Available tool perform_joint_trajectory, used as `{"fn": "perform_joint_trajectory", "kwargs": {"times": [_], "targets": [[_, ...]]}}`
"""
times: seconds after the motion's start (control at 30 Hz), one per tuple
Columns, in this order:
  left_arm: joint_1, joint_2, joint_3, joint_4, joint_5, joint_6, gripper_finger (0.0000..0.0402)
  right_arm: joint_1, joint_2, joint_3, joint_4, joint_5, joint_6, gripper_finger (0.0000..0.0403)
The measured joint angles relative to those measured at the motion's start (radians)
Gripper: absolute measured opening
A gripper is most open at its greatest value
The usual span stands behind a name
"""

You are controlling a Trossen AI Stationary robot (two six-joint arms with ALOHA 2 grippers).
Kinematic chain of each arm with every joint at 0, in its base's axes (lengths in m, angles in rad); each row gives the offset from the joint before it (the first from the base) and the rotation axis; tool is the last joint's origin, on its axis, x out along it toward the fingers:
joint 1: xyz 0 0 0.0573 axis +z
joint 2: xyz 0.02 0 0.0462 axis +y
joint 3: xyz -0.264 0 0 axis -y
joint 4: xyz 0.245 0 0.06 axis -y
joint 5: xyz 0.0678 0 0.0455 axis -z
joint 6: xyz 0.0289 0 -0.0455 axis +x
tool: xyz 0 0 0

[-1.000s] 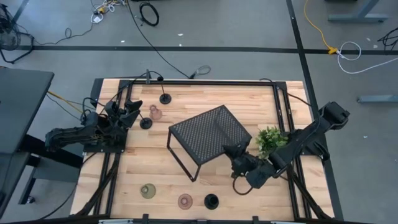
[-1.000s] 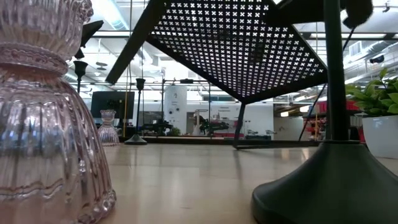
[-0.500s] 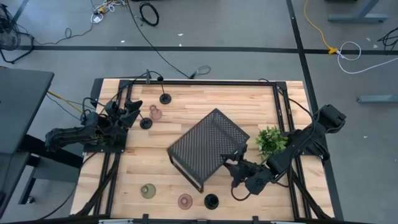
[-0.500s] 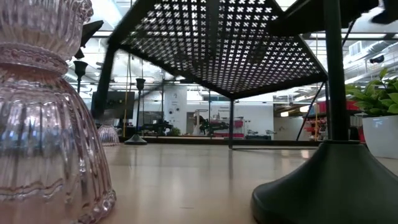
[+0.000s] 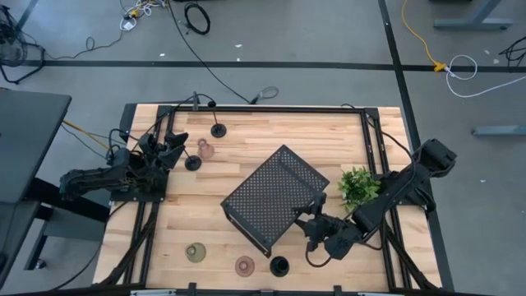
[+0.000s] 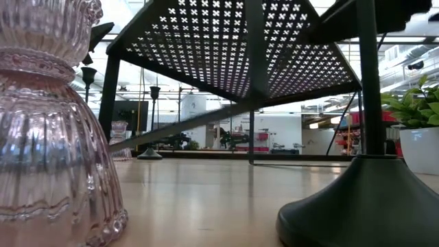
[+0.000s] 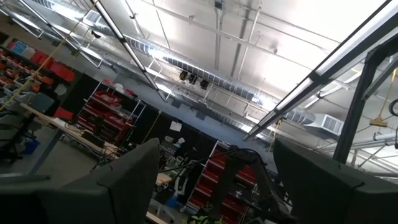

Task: Pick & Place candle stick holders
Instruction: Move the shelf to the middle of the table

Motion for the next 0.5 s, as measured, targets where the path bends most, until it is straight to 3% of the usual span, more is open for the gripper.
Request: {"fn": "perform_joint_trajectory", "kwargs": {"times": [0.27, 0.5], "targets": [[0.000, 0.000, 0.000, 0.010, -0.063, 0.025, 0.0314, -0.006, 0.001, -0.028, 0.071, 0.028, -0.005, 0.0162], [0.000, 0.000, 0.000, 0.009, -0.061, 0.026, 0.0314, -0.006, -0.002, -0.028, 0.106, -0.003, -0.001, 0.0203]]}}
